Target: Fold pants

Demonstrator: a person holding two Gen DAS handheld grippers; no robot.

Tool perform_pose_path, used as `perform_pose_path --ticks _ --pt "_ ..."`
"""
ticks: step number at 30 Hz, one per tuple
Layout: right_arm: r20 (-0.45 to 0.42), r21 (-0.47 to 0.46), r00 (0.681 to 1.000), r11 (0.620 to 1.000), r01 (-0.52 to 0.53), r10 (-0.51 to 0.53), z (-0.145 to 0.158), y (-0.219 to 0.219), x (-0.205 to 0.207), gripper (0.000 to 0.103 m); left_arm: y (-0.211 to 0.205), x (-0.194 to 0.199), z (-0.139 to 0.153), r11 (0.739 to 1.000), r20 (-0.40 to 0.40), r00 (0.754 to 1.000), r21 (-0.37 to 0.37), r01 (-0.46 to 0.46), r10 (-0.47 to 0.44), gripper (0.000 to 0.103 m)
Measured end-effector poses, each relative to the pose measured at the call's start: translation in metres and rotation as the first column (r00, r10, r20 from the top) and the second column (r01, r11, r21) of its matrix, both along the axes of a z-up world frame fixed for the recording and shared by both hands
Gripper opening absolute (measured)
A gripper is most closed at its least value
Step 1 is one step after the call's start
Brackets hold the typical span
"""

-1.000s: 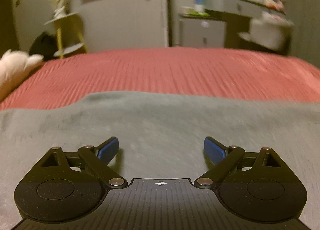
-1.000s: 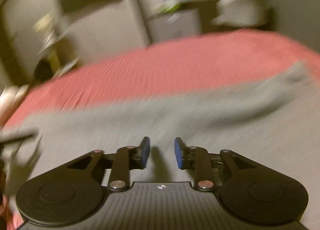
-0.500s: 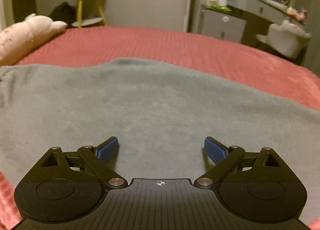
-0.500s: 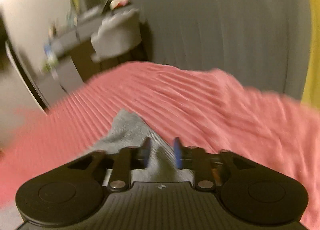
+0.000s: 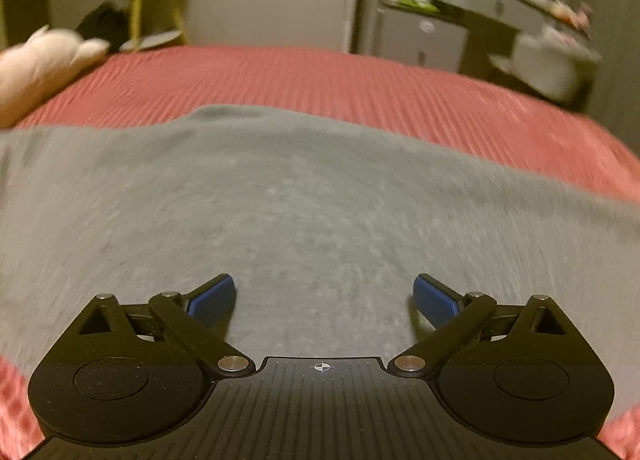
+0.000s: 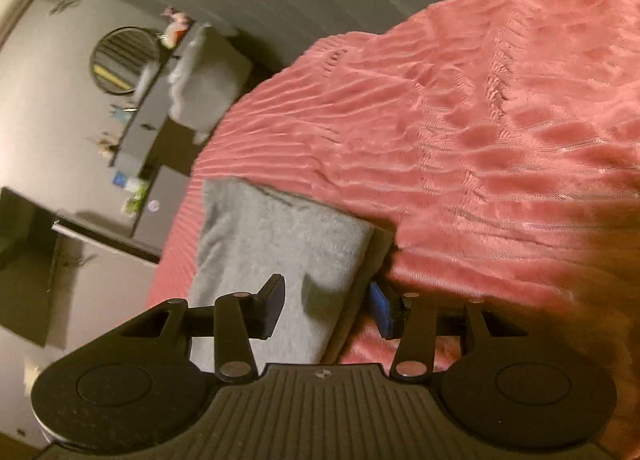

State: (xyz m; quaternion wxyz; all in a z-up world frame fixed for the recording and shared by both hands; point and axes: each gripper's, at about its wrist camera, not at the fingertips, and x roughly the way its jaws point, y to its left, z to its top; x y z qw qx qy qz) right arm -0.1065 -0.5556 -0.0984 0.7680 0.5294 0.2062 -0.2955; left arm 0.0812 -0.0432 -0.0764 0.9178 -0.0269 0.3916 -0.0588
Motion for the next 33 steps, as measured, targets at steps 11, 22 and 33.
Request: perform_pose_path --ticks 11,22,33 --pt "-0.007 -0.016 0.999 0.999 -0.039 0.039 0.002 0.007 -0.002 0.052 -0.007 0.005 -0.003 0.999 0.013 0.999 -0.017 0.038 -0.038 0.100" --pt "-0.017 -0.019 0.997 0.997 -0.076 0.076 0.005 0.013 0.010 0.027 -0.006 0.015 -0.007 0.999 0.019 0.999 0.001 0.046 -0.046 0.100" --pt "-0.131 -0.256 0.986 0.958 -0.134 0.103 0.058 0.048 0.046 0.009 0.000 0.016 -0.005 0.998 0.008 0.999 -0.050 0.035 -0.035 0.100"
